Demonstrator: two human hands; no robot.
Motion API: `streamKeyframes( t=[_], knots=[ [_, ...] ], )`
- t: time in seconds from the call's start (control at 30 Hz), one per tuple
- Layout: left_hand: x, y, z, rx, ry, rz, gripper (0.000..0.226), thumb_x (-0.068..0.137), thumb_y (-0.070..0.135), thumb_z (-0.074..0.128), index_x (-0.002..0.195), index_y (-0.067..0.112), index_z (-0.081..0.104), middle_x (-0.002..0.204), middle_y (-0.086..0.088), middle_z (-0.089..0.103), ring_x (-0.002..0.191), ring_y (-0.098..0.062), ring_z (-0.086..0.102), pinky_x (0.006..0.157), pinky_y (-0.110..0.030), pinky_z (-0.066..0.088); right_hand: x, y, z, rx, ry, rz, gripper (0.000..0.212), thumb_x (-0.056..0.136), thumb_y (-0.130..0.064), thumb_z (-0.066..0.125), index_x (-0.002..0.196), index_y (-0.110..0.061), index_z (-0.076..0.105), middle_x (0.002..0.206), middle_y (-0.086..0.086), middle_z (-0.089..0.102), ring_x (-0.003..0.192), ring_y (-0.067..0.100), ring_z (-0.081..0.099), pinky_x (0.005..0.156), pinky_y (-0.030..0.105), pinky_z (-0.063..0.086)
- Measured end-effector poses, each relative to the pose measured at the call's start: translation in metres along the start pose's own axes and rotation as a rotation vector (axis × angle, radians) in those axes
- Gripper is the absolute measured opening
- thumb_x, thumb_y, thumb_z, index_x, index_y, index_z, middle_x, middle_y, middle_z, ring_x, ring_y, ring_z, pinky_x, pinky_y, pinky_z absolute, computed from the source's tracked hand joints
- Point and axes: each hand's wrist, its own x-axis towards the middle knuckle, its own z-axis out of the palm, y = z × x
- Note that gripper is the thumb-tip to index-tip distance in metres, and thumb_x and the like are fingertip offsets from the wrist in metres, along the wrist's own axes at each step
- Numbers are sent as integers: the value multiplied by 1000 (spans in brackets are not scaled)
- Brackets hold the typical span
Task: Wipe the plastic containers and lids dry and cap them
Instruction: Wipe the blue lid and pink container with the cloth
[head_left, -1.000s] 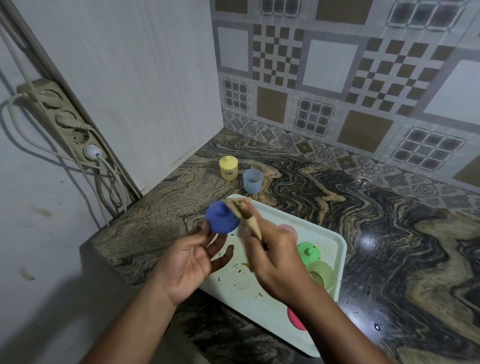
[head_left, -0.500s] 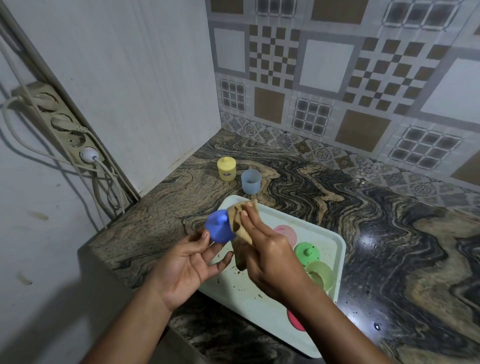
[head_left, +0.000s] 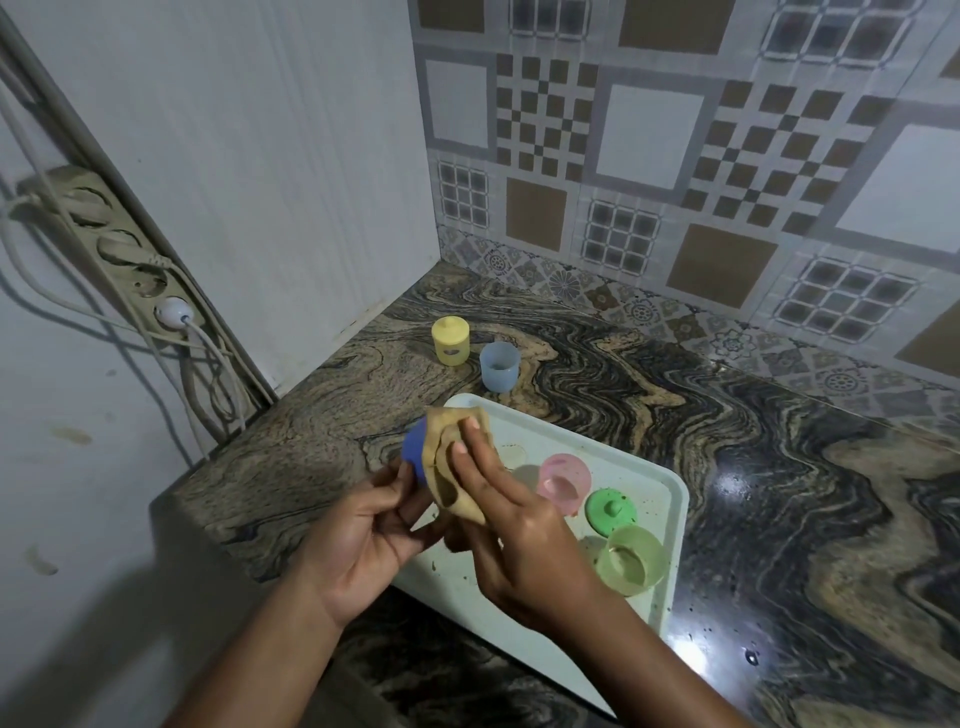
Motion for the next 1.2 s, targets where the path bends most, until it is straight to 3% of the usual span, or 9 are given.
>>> streamKeyframes(
  t=[0.1, 0.33, 0.47, 0.57, 0.67, 0.73, 0.9, 1.1, 1.2],
  knots=[
    [-3, 0, 3, -12, -16, 15, 18, 83, 3, 57, 94, 9, 69, 103, -7, 76, 90, -15, 75, 74, -42, 62, 5, 10, -6, -57, 45, 33, 56, 94, -11, 51, 147, 3, 47, 162, 17, 32, 140, 33, 49, 112, 13, 34],
    [-4, 1, 12, 8, -8, 26, 16, 78, 6, 60, 89, 9, 71, 103, -8, 77, 92, -16, 75, 79, -46, 61, 12, 2, -22, 25, 218, 54, 52, 97, -12, 49, 149, -3, 47, 160, 15, 37, 150, 23, 36, 116, 42, 42],
    [-4, 0, 17, 25, 21, 25, 32, 80, 3, 49, 80, 14, 80, 79, 1, 77, 76, -12, 76, 66, -41, 62, 5, -6, -12, -6, 40, -28, 59, 90, -2, 58, 149, -5, 49, 163, 15, 30, 145, 33, 44, 112, 25, 38],
    [-2, -2, 13, 28, 6, 24, 22, 86, 4, 50, 102, 9, 65, 99, -6, 77, 91, -15, 75, 69, -43, 62, 6, 3, -10, -4, 99, 86, 55, 92, -15, 48, 145, -4, 54, 157, 16, 40, 141, 29, 49, 111, 22, 42],
    [-2, -3, 10, 45, 18, 35, 15, 87, 4, 53, 101, 9, 56, 107, -8, 76, 96, -17, 75, 83, -48, 60, 11, 2, -16, 285, 187, 447, 51, 97, -38, 43, 124, -1, 67, 89, 13, 78, 77, 26, 75, 72, 35, 58],
    [-1, -2, 9, 49, 19, 44, 15, 87, 4, 53, 101, 7, 55, 109, -10, 75, 99, -19, 74, 85, -49, 59, 15, 2, -18, 627, 204, 619, 54, 97, -46, 46, 108, 2, 68, 62, 16, 60, 56, 22, 56, 56, 38, 48],
    [-2, 2, 5, 103, 2, -15, 43, 87, 6, 55, 130, 5, 52, 118, -16, 71, 99, -23, 74, 79, -41, 62, 17, 4, -16, 844, 181, 674, 73, 84, -61, 69, 99, 10, 69, 102, 45, 61, 87, 26, 57, 82, 43, 43],
    [-3, 8, 0, 462, 125, 31, 39, 79, 19, 70, 117, 11, 66, 114, -11, 71, 91, -20, 71, 66, -34, 56, 20, 5, -27, 885, 223, 779, 49, 84, -38, 65, 71, 8, 62, 63, 16, 52, 59, 23, 44, 54, 29, 39],
    [-2, 16, 0, 975, 265, 393, 28, 80, 33, 75, 108, 30, 73, 109, 3, 74, 94, -14, 69, 69, -24, 50, 24, 2, -29, 879, 239, 791, 57, 80, -41, 70, 72, 14, 58, 69, 14, 48, 66, 24, 40, 58, 30, 34]
  ],
)
